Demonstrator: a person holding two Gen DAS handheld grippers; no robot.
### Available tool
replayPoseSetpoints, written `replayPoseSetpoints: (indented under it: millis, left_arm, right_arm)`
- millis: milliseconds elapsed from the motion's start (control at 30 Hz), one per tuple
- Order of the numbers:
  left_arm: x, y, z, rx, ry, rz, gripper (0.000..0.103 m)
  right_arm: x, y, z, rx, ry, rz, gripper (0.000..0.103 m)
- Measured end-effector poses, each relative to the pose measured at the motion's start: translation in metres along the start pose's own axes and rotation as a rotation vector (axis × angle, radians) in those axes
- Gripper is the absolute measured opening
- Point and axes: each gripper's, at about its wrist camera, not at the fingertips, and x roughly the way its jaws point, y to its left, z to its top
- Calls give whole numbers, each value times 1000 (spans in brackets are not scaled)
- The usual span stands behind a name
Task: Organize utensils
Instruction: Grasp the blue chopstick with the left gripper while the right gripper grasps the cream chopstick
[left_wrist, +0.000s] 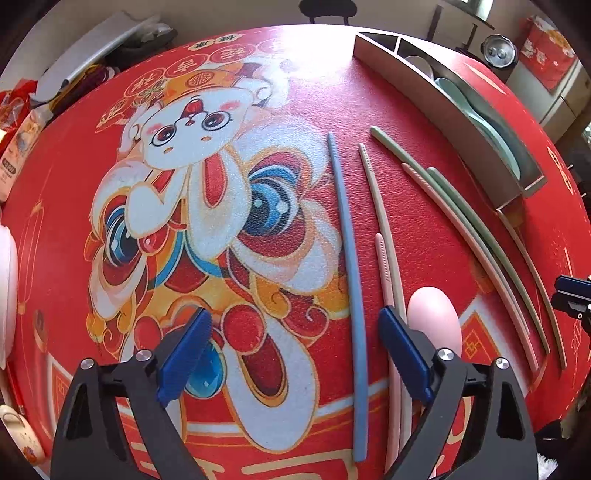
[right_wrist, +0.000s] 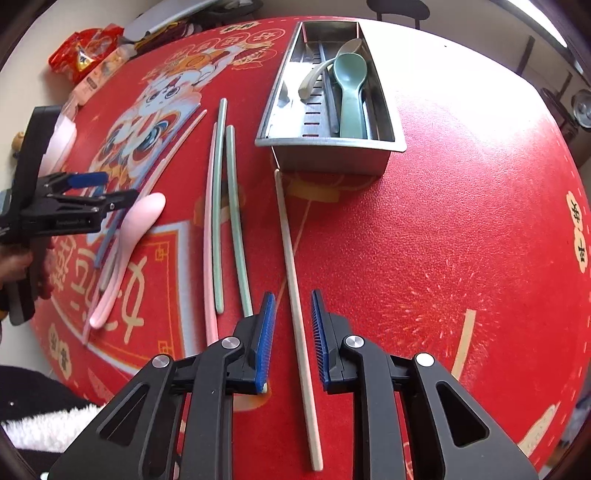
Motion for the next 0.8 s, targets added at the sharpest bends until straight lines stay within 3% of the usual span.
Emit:
replayPoseSetpoints:
  millis: [167, 233, 300, 367, 800]
  left_arm:
    - [-1, -8, 3, 32, -22, -18, 71]
    - [-2, -8, 3, 40, -30, -25, 59]
    - [-4, -7, 4, 43, -35, -37, 37]
    - [-6, -8, 3, 49, -32, -35, 23]
    - [-6, -3, 4, 27, -12, -76, 17]
  right_arm:
    - [1, -4, -12, 2, 24, -25, 19]
    - [3, -4, -16, -4, 35, -39, 19]
    - [3, -5, -18, -2, 31, -29, 19]
    - [4, -6, -18, 6, 28, -24, 19]
    - [9, -5, -15, -3, 30, -41, 19]
